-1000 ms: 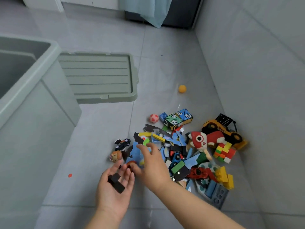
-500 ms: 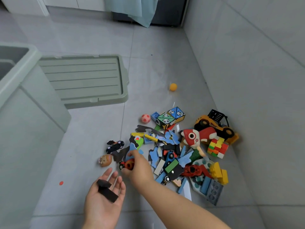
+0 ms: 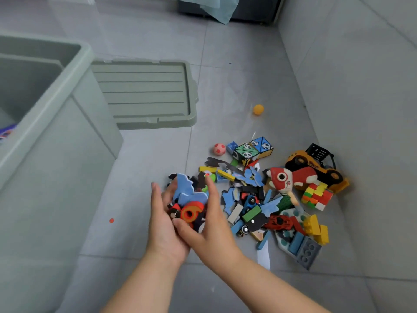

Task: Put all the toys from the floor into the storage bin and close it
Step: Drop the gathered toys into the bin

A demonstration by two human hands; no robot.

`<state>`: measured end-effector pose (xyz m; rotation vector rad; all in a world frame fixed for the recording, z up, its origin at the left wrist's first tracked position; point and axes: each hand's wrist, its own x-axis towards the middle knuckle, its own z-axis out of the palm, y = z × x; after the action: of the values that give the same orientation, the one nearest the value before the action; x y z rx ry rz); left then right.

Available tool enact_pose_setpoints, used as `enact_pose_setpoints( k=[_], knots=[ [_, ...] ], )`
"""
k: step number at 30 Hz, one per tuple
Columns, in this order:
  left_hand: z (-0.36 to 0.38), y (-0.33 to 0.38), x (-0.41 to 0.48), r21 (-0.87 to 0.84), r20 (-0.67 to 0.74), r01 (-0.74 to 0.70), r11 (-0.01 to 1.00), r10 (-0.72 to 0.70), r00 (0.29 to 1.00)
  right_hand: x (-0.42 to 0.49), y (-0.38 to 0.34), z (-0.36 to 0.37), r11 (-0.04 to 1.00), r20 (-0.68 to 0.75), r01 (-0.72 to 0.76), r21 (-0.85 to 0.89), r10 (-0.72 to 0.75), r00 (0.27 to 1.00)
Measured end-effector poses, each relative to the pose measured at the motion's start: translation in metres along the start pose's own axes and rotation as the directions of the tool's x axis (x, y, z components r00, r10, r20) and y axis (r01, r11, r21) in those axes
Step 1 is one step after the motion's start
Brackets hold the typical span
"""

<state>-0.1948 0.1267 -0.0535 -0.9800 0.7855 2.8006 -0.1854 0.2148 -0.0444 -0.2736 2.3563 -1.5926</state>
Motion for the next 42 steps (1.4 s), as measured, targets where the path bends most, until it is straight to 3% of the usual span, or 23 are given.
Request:
enact_pose_setpoints(
  k=[3, 8, 12, 18, 21, 23, 26, 30, 34, 36, 38, 40, 42],
  knots=[
    [0.013, 0.011, -0.009, 0.019, 0.041, -0.043, 0.999, 0.043, 0.998, 0.006, -0.009, 0.005, 0.987, -0.095, 0.142, -0.079, -0.150, 0.984],
    [0.017, 0.030, -0.022, -0.033, 0.074, -0.074, 0.997, 0.076, 0.994, 0.013, -0.028, 0.016, 0.992, -0.130, 0.126, 0.024, -0.122, 0.984],
    [0.012, 0.031, -0.024, 0.045, 0.024, -0.057, 0.997, 0.056, 0.998, 0.000, -0.037, 0.024, 0.954, -0.048, 0.073, 0.290, -0.062, 0.997],
    [0.026, 0.075, -0.046, 0.095, -0.061, -0.196, 0.976, 0.202, 0.977, -0.007, -0.070, 0.033, 0.898, 0.085, 0.134, 0.419, -0.185, 0.979],
    [0.035, 0.130, -0.068, 0.253, -0.037, -0.367, 0.895, 0.388, 0.921, 0.007, -0.114, 0.042, 0.880, 0.143, 0.242, 0.409, -0.324, 0.935],
    [0.032, 0.177, -0.088, 0.411, -0.007, -0.489, 0.769, 0.540, 0.842, 0.019, -0.151, 0.056, 0.872, 0.194, 0.304, 0.383, -0.397, 0.897],
    [0.002, 0.251, -0.121, 0.589, -0.033, -0.524, 0.616, 0.666, 0.745, 0.035, -0.197, 0.101, 0.896, 0.327, 0.368, 0.249, -0.435, 0.839],
    [-0.072, 0.300, -0.125, 0.776, -0.193, -0.228, 0.588, 0.565, 0.802, 0.046, -0.210, 0.159, 0.876, 0.451, 0.466, -0.123, -0.369, 0.813],
    [-0.120, 0.296, -0.113, 0.749, -0.333, 0.019, 0.662, 0.351, 0.875, 0.036, -0.194, 0.175, 0.713, 0.436, 0.592, -0.377, -0.427, 0.792],
    [-0.116, 0.290, -0.109, 0.732, -0.263, 0.029, 0.681, 0.243, 0.934, 0.029, -0.188, 0.171, 0.688, 0.407, 0.635, -0.351, -0.499, 0.765],
    [-0.109, 0.287, -0.105, 0.770, -0.183, 0.009, 0.638, 0.208, 0.961, 0.023, -0.181, 0.166, 0.678, 0.377, 0.669, -0.303, -0.560, 0.738],
    [-0.098, 0.286, -0.106, 0.812, -0.081, -0.073, 0.578, 0.236, 0.968, 0.014, -0.168, 0.157, 0.653, 0.382, 0.702, -0.283, -0.595, 0.707],
    [-0.078, 0.286, -0.109, 0.828, -0.009, -0.190, 0.527, 0.351, 0.936, 0.004, -0.151, 0.142, 0.621, 0.424, 0.735, -0.273, -0.608, 0.672]
  ],
)
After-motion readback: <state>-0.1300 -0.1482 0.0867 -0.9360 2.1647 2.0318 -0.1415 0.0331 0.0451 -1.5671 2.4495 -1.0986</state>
